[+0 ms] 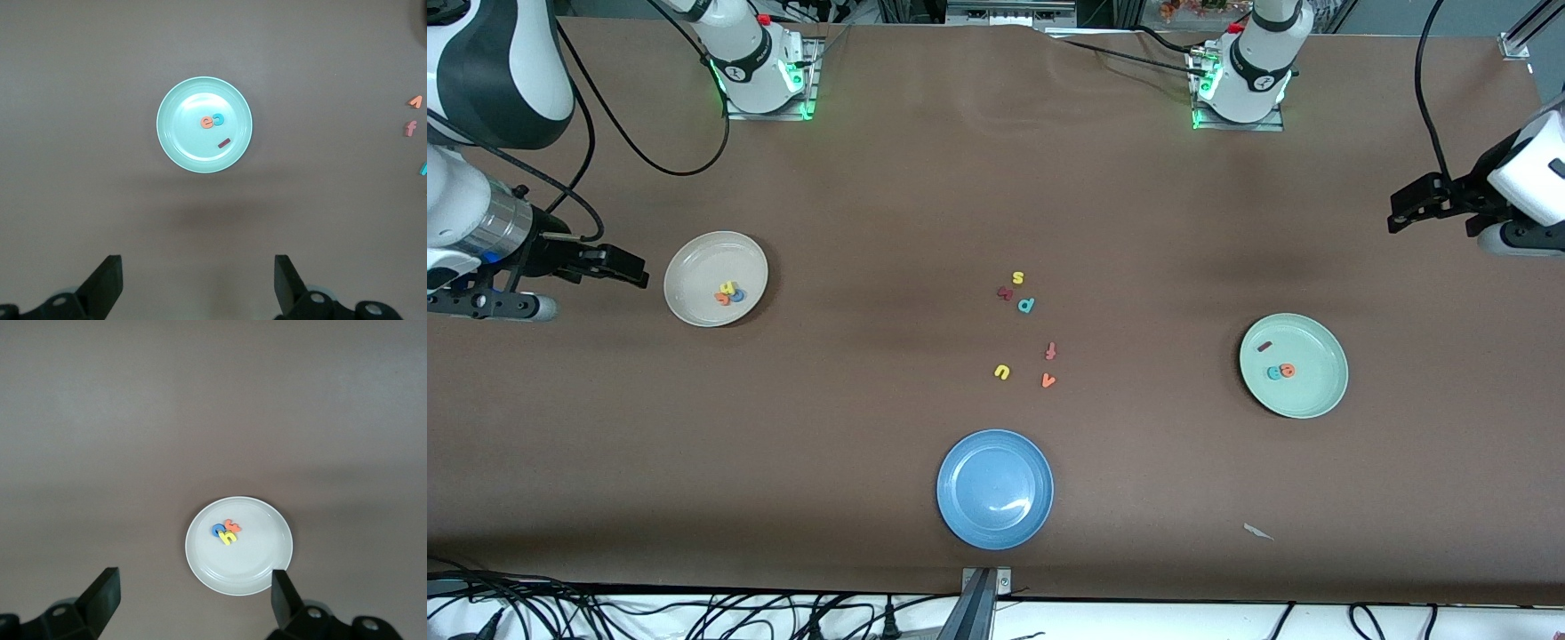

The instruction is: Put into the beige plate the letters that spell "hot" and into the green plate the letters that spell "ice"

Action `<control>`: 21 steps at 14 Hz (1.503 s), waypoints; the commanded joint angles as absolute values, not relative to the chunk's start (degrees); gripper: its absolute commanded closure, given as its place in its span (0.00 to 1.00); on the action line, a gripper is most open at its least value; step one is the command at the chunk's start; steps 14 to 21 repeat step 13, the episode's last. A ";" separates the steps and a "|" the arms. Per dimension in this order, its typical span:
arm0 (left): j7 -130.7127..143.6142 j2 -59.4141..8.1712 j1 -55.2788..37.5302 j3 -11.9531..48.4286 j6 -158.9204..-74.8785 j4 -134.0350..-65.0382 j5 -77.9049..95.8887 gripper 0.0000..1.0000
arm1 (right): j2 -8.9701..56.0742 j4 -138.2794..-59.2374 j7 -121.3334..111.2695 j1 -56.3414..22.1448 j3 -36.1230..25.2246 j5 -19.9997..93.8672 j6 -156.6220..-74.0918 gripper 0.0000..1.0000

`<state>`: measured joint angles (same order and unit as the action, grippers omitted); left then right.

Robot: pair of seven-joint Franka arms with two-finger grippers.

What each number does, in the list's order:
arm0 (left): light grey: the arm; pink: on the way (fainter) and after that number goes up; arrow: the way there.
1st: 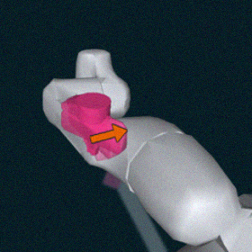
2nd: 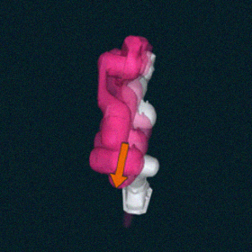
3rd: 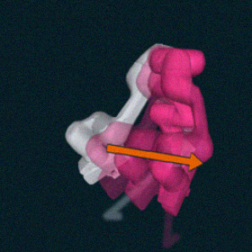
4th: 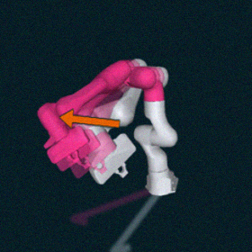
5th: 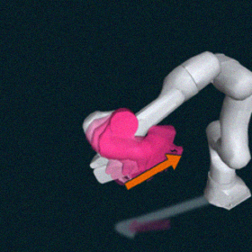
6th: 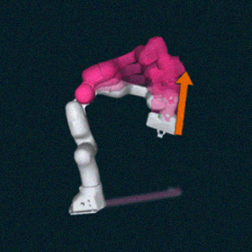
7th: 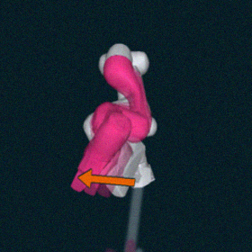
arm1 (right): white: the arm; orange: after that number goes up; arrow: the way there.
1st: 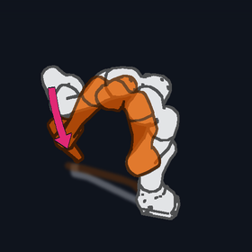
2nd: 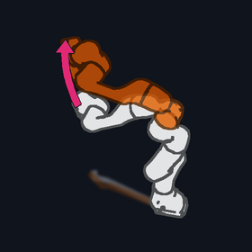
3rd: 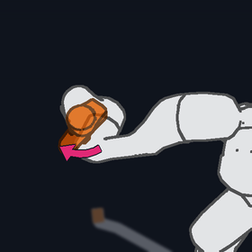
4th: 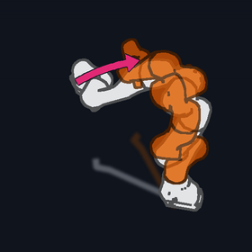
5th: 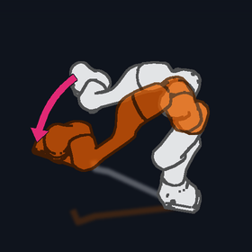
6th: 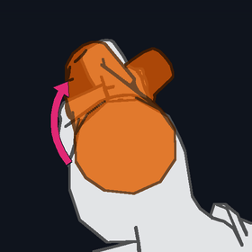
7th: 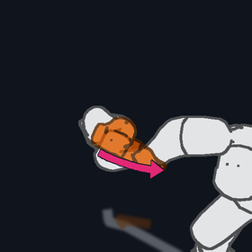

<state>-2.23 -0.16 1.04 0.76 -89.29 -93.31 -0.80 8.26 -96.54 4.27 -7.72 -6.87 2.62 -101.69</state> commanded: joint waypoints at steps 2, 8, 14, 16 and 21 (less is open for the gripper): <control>-2.20 3.34 0.26 -0.09 -90.43 -97.03 -0.09 0.00 | 8.35 -95.19 4.57 -8.26 -6.94 3.16 -100.55 0.00; -2.20 3.17 0.00 0.00 -87.55 -96.24 -0.09 0.00 | 8.35 -95.19 4.75 -8.35 -6.94 3.42 -100.55 0.00; -2.11 2.99 0.70 0.26 -87.19 -96.15 0.35 0.00 | 8.35 -95.19 4.66 -8.35 -6.94 3.43 -100.46 0.00; -2.11 2.99 0.70 0.26 -87.19 -96.15 0.35 0.00 | 8.35 -95.19 4.66 -8.35 -6.94 3.43 -100.46 0.00; -2.11 2.99 0.70 0.26 -87.19 -96.15 0.35 0.00 | 8.35 -95.19 4.66 -8.35 -6.94 3.43 -100.46 0.00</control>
